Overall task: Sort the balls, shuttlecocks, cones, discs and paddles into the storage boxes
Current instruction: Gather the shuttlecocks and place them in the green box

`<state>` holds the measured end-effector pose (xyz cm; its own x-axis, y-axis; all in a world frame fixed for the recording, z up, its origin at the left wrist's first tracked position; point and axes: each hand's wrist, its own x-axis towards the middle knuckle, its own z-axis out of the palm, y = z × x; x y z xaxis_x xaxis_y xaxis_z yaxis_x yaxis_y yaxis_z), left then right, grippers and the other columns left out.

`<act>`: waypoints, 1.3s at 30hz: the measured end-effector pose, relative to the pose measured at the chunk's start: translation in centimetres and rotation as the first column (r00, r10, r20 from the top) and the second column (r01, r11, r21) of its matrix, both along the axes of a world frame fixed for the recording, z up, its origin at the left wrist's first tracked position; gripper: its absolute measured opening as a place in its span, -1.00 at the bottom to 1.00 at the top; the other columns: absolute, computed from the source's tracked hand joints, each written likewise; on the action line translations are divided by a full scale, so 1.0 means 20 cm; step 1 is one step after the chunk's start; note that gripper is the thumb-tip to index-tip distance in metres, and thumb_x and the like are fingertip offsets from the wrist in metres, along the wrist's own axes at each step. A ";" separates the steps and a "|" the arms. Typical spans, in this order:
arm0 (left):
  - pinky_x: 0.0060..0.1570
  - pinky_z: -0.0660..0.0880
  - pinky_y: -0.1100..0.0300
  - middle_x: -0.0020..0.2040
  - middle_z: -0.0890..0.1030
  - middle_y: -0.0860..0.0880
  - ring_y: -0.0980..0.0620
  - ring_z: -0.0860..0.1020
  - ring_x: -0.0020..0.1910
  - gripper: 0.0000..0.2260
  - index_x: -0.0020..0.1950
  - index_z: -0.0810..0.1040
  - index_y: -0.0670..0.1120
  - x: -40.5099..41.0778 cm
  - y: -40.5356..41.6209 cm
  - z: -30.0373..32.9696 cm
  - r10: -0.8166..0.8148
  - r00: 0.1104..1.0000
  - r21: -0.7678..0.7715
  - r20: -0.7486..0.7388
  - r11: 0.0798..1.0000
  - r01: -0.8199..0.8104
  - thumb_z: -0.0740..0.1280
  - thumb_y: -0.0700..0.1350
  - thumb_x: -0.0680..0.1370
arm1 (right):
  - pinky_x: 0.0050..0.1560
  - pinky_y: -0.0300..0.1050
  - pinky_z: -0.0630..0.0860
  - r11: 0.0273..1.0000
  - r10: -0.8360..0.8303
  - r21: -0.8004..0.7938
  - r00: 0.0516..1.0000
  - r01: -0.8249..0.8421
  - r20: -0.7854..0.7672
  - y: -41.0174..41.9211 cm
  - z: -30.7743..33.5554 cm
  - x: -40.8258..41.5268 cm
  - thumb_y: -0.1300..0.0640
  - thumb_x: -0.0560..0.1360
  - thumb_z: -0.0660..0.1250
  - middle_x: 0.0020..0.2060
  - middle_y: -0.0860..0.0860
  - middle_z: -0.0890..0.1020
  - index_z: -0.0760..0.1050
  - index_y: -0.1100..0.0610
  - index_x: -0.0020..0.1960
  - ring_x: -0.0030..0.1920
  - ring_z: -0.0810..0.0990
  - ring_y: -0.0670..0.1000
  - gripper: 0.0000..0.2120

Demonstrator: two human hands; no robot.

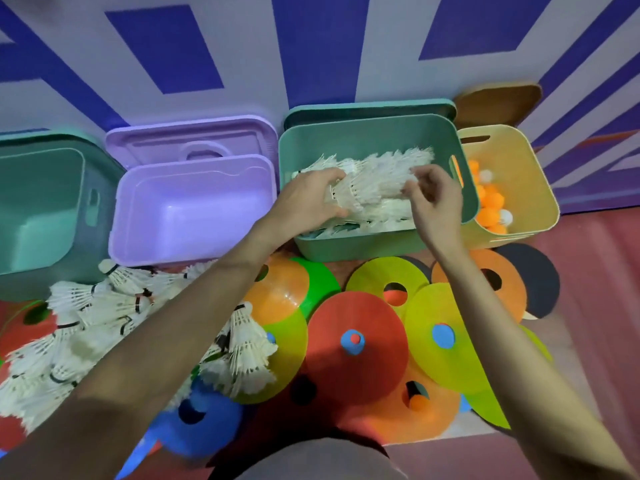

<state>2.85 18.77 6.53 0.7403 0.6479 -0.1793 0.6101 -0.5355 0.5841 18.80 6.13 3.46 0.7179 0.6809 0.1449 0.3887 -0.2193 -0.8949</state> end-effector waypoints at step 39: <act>-0.04 0.45 0.35 -0.01 0.63 -0.01 0.11 0.56 -0.06 -0.84 0.10 0.61 -0.12 -0.31 -0.06 -0.15 -0.133 0.956 0.178 0.260 0.980 0.088 0.34 -0.23 0.55 | 0.17 0.06 0.41 0.834 0.410 -0.501 0.868 -0.232 0.280 0.03 -0.04 -0.27 0.14 0.51 0.31 0.10 0.19 0.52 0.50 0.22 0.20 0.17 0.46 0.22 -0.71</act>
<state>-3.35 17.62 3.56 0.8151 0.5628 0.1376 0.3739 -0.6924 0.6171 13.35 6.70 2.76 0.4012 0.9157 -0.0215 0.7814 -0.3544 -0.5137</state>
